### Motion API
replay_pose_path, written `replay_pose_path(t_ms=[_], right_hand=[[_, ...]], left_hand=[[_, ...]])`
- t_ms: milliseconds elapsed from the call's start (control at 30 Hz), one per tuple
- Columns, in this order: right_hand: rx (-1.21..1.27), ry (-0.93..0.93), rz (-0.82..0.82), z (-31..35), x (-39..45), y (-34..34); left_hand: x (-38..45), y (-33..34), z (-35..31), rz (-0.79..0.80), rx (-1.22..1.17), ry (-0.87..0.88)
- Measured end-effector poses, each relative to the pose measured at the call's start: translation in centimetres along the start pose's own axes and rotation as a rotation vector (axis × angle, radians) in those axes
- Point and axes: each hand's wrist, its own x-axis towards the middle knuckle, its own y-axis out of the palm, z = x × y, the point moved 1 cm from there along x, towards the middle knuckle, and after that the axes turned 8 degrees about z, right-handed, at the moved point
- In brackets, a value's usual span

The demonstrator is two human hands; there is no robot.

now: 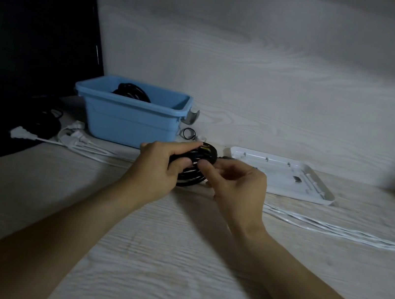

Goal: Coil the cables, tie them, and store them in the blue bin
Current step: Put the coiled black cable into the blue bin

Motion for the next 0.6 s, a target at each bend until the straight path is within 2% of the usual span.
replay_pose_path(t_ms=[200,400,600], right_hand=[[-0.245,-0.354,0.05,-0.2,0.5,-0.3],[-0.434,-0.579,0.053,-0.3,1.1,-0.9],[-0.327,-0.584,0.116,-1.1,1.2,-1.1]], left_hand=[[-0.1,0.1,0.6,0.023,0.127,0.047],[-0.4,0.3,-0.4,0.075,0.203,0.127],[-0.3,0.3,-0.7,0.13,0.167,0.128]])
